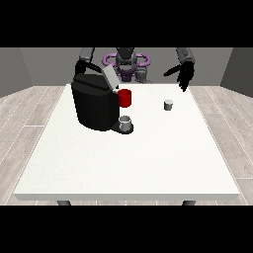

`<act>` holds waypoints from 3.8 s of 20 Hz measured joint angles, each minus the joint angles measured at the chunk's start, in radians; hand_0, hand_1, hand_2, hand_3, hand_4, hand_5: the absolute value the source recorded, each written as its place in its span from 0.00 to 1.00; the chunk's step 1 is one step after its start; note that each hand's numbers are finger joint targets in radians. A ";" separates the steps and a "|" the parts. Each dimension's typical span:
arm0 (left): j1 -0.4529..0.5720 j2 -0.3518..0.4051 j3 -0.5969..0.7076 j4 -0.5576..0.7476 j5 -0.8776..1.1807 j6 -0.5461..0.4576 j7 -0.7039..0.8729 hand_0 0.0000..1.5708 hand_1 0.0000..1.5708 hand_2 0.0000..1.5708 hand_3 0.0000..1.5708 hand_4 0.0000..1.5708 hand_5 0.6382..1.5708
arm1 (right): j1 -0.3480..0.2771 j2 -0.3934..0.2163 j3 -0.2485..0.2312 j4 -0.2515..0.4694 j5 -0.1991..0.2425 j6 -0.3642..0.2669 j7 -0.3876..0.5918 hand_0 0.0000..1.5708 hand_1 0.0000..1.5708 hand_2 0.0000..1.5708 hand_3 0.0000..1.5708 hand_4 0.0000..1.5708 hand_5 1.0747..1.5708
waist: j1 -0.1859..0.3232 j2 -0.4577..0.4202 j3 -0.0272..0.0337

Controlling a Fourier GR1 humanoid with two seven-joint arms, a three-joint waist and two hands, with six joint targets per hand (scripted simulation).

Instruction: Insert the coffee pod into the coffee machine and close the lid

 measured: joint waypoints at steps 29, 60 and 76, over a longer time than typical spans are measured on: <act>-0.276 -0.026 -0.138 0.497 -0.485 0.288 -0.148 0.56 0.56 0.65 0.56 0.22 1.00 | -0.137 0.013 -0.010 0.159 -0.013 0.029 -0.011 0.00 0.00 0.00 0.00 0.00 1.00 | -0.034 0.106 0.0005; -0.505 -0.111 -0.131 0.568 -0.545 -0.027 -0.144 0.89 0.89 0.89 0.85 0.38 1.00 | -0.133 -0.007 -0.059 0.365 0.032 -0.023 -0.011 0.00 0.00 0.00 0.00 0.00 1.00 | 0.018 -0.087 0.0005; -0.804 -0.161 -0.020 0.535 -0.483 -0.158 0.085 0.81 0.81 0.82 0.81 0.31 1.00 | -0.202 -0.022 -0.083 0.330 0.001 -0.002 -0.046 0.00 0.00 0.00 0.00 0.02 1.00 | -0.075 -0.037 0.0006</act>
